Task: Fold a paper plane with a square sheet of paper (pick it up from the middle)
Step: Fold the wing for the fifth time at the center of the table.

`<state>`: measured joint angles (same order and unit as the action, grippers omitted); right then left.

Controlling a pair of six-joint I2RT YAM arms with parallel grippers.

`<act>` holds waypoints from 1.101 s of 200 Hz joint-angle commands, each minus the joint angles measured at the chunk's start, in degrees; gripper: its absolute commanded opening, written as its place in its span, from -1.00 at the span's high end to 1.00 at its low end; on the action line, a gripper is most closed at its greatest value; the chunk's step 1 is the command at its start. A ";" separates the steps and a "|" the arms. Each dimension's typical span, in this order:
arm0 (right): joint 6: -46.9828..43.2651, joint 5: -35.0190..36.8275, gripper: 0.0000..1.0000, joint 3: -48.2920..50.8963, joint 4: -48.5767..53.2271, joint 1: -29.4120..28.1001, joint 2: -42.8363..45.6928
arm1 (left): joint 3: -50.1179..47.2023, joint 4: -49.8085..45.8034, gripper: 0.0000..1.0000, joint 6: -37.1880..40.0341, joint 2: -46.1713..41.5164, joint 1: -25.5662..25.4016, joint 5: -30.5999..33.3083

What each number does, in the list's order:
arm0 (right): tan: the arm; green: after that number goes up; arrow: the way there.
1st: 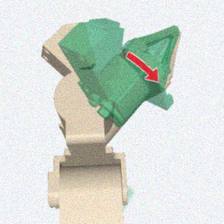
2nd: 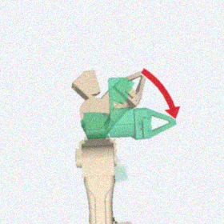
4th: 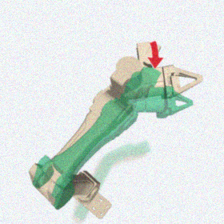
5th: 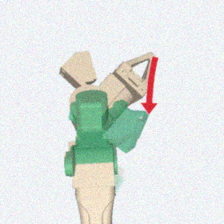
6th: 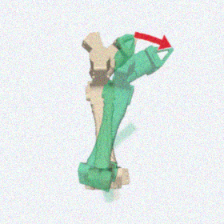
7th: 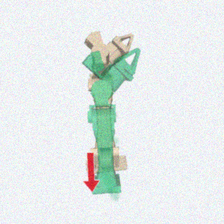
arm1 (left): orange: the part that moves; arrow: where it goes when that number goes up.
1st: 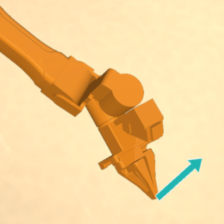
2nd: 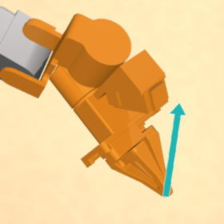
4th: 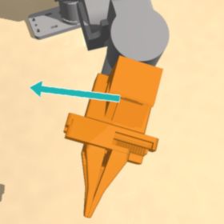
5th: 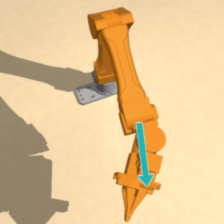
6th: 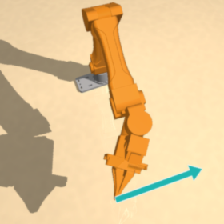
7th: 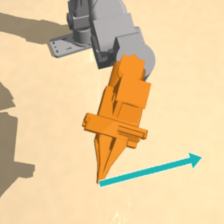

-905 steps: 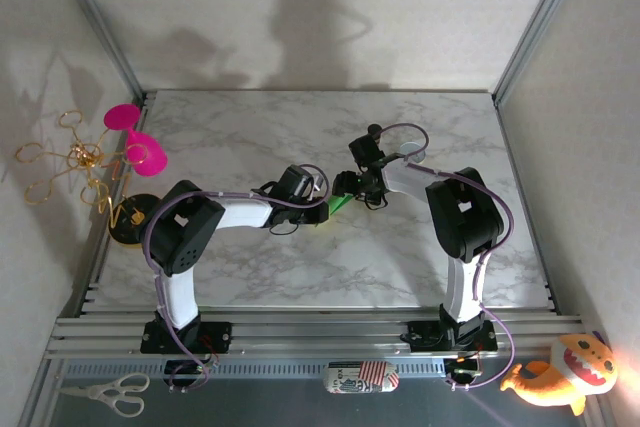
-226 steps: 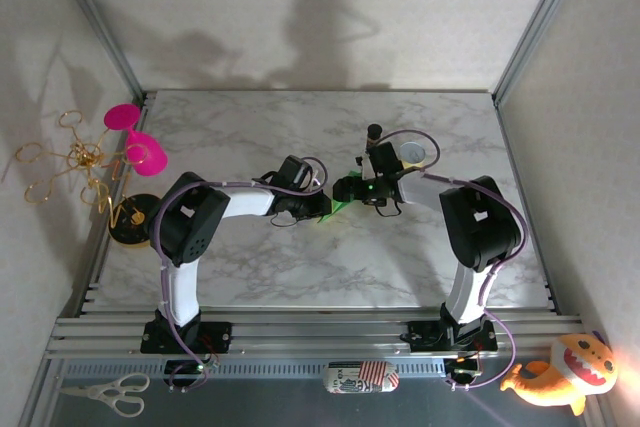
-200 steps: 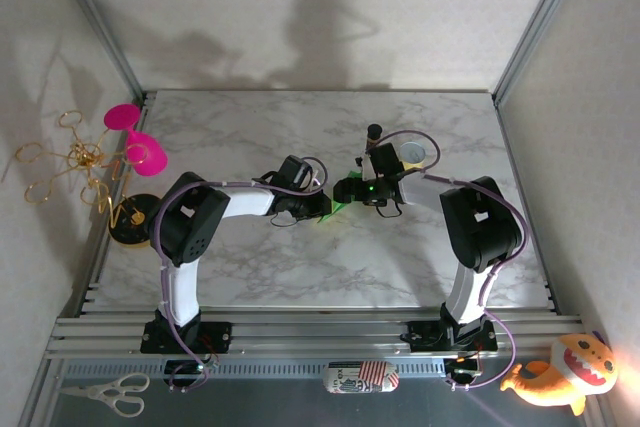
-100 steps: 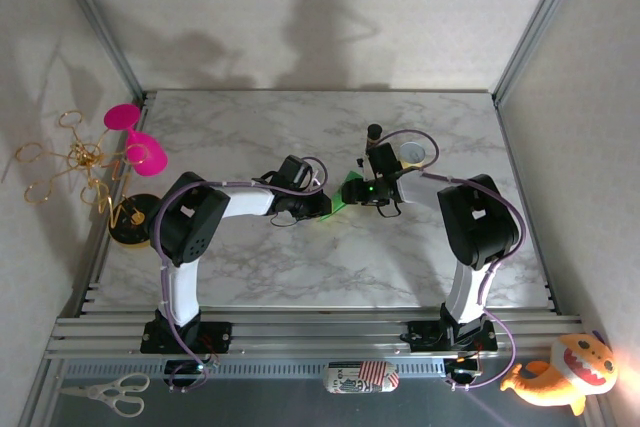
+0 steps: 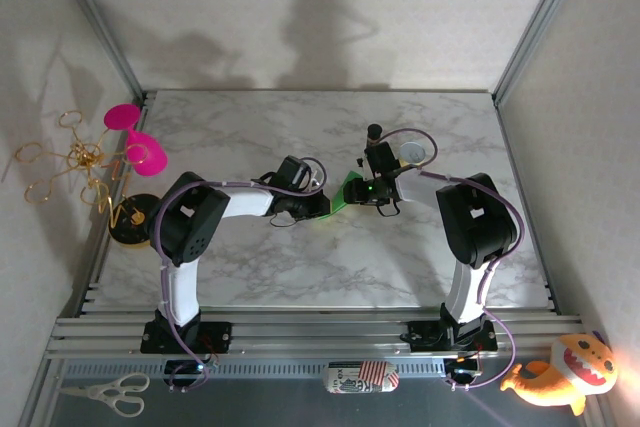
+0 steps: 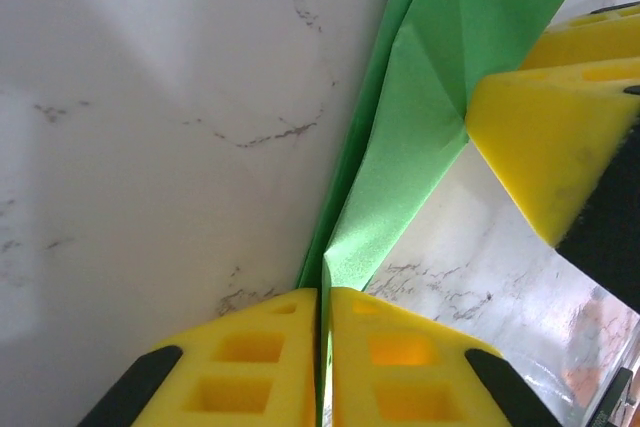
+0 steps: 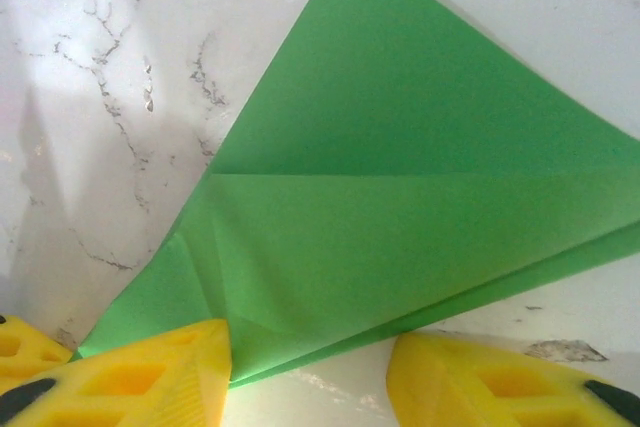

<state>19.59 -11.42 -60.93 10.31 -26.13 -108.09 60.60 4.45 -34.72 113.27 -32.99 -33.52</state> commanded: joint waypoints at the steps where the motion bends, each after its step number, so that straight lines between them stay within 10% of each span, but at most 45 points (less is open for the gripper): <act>1: 0.13 5.68 -0.11 3.18 -0.11 0.38 -6.89 | -2.59 -1.28 0.78 0.35 4.89 -0.23 3.98; 58: 6.79 -2.52 -0.29 7.12 -7.74 0.45 9.94 | -2.24 -1.90 0.77 0.97 4.66 -0.19 3.90; 85: 13.81 -8.40 -0.07 10.18 -13.33 -0.09 13.54 | -2.00 -1.96 0.77 1.22 4.74 -0.21 3.52; 145: 22.04 -8.38 0.40 6.61 -14.76 -4.58 9.11 | -1.89 -2.34 0.76 1.50 4.74 -0.15 3.63; 220: 23.57 -8.57 0.45 4.95 -12.88 -4.95 4.31 | -2.33 -1.98 0.75 1.32 4.59 -0.21 3.46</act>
<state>42.48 -19.77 -53.91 -3.81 -30.70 -102.72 60.49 4.69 -34.52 113.25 -32.88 -33.93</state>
